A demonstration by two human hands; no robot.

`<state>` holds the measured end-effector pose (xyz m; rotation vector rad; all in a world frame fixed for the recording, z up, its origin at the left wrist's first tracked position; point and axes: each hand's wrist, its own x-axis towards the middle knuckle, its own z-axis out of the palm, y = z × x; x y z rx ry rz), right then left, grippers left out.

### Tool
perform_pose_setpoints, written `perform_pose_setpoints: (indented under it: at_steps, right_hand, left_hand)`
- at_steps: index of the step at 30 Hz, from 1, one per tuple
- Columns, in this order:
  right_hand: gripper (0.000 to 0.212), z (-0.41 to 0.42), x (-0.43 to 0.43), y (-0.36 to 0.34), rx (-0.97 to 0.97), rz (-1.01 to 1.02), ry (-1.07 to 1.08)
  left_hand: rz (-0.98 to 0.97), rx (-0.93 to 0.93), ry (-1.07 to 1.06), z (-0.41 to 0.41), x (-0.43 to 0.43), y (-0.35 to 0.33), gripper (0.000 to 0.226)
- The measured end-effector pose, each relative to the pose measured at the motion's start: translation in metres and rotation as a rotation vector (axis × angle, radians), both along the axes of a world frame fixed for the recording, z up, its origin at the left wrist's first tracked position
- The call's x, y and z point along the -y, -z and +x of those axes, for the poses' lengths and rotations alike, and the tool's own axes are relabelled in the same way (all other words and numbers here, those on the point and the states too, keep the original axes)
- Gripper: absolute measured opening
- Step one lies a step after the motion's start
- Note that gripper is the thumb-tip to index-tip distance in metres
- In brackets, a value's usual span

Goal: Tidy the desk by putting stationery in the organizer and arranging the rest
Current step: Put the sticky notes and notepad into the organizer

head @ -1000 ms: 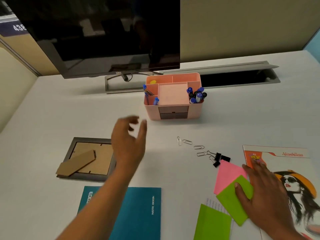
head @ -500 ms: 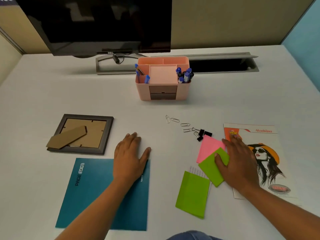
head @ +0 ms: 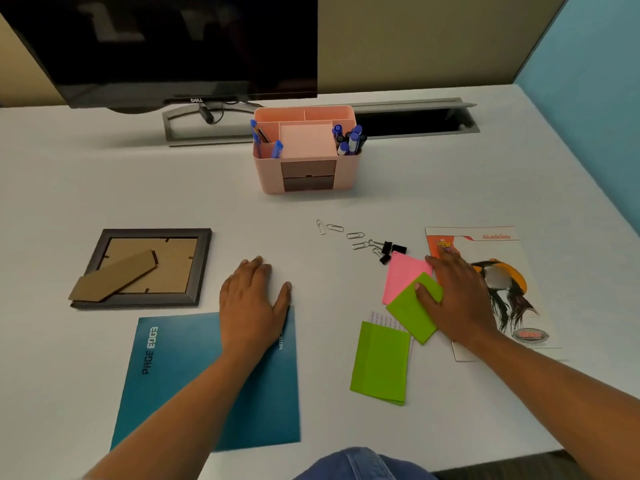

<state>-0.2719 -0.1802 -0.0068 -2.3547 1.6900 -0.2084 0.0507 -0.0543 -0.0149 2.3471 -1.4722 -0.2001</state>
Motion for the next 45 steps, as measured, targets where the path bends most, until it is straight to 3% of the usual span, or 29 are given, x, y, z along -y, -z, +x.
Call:
perform_pose_setpoints:
  at_steps: [4, 10, 14, 17, 20, 24, 26, 28, 31, 34, 39, 45]
  right_hand:
    - [0.067, 0.000, 0.004, -0.014, 0.053, 0.100, -0.003]
    - [0.059, 0.007, -0.006, -0.047, -0.030, 0.116, 0.106]
    - [0.083, 0.007, -0.022, -0.053, -0.216, 0.166, 0.074]
    - [0.090, 0.004, -0.021, -0.050, -0.233, 0.175, 0.046]
    - [0.081, -0.002, -0.016, -0.047, -0.103, 0.213, 0.057]
    - [0.046, -0.006, -0.015, -0.049, 0.134, 0.262, 0.072]
    - [0.041, -0.008, -0.015, -0.050, 0.194, 0.279, 0.071]
    - [0.050, -0.008, -0.019, -0.051, 0.177, 0.264, 0.068]
    - [0.085, -0.002, -0.030, -0.053, -0.093, 0.251, 0.033]
    - [0.097, 0.005, -0.035, -0.052, -0.182, 0.258, 0.064]
    - [0.075, 0.006, -0.031, -0.048, -0.037, 0.375, 0.173]
    - [0.060, 0.010, -0.034, -0.049, 0.002, 0.385, 0.200]
  left_hand:
    - [0.015, 0.002, 0.013, 0.001, -0.002, 0.000, 0.054]
    - [-0.009, 0.028, 0.031, 0.001, -0.002, 0.000, 0.052]
    - [0.001, 0.030, 0.005, -0.001, -0.001, 0.000, 0.053]
    - [0.019, 0.048, -0.013, -0.002, 0.003, -0.001, 0.054]
    - [0.018, 0.053, -0.027, -0.004, 0.003, 0.000, 0.057]
    - [0.001, 0.036, -0.048, -0.006, 0.004, -0.001, 0.058]
    - [0.005, 0.036, -0.046, -0.004, 0.004, -0.001, 0.057]
    - [0.007, 0.034, -0.036, -0.003, 0.004, -0.001, 0.054]
    - [0.008, 0.036, -0.028, -0.002, 0.004, 0.000, 0.051]
    - [0.002, 0.030, -0.013, -0.001, 0.004, 0.000, 0.051]
    - [-0.001, 0.016, -0.003, -0.001, 0.003, 0.000, 0.051]
    - [0.002, 0.007, 0.001, -0.001, 0.002, -0.001, 0.052]
